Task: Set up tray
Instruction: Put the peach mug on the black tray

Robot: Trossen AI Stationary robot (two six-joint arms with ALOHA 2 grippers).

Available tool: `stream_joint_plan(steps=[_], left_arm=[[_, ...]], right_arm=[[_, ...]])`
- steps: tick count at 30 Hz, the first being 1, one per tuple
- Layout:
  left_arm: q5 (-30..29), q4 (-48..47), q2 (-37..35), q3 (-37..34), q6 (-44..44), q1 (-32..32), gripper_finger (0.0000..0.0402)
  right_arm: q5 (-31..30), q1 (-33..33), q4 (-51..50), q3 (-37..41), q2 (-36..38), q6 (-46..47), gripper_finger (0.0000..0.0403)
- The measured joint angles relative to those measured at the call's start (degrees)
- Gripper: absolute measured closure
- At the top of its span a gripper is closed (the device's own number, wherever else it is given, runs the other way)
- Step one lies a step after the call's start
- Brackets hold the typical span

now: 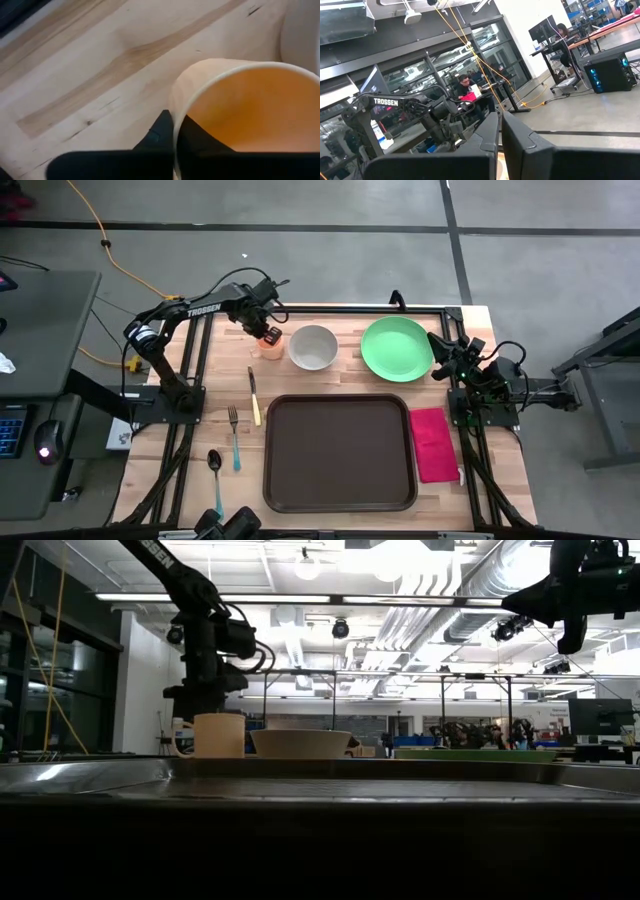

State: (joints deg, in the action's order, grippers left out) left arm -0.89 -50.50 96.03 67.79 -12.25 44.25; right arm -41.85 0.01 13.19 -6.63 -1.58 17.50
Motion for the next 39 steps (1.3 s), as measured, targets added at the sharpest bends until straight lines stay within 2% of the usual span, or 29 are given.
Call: stream_joint_plan(steps=[9, 13, 21, 30, 39], left_arm=[[-0.4, -0.3, 0.0, 0.0, 0.0, 0.0, 0.0364], [-0.2, -0.5, 0.0, 0.0, 0.0, 0.0, 0.0383], [0.3, -3.6, 0.0, 0.7, 0.5, 0.0, 0.0382], [0.0, -9.4, 0.0, 7.0, 3.0, 0.0, 0.0384], [0.0, -20.2, 0.0, 14.9, 3.5, 0.0, 0.0382]], right_arm=[[0.0, 0.0, 0.0, 0.0, 0.0, 0.0, 0.0402], [0.0, 0.0, 0.0, 0.0, 0.0, 0.0, 0.0402], [0.0, 0.0, 0.0, 0.0, 0.0, 0.0, 0.0402], [0.0, 0.0, 0.0, 0.0, 0.0, 0.0, 0.0402], [0.0, 0.0, 0.0, 0.0, 0.0, 0.4, 0.0402]])
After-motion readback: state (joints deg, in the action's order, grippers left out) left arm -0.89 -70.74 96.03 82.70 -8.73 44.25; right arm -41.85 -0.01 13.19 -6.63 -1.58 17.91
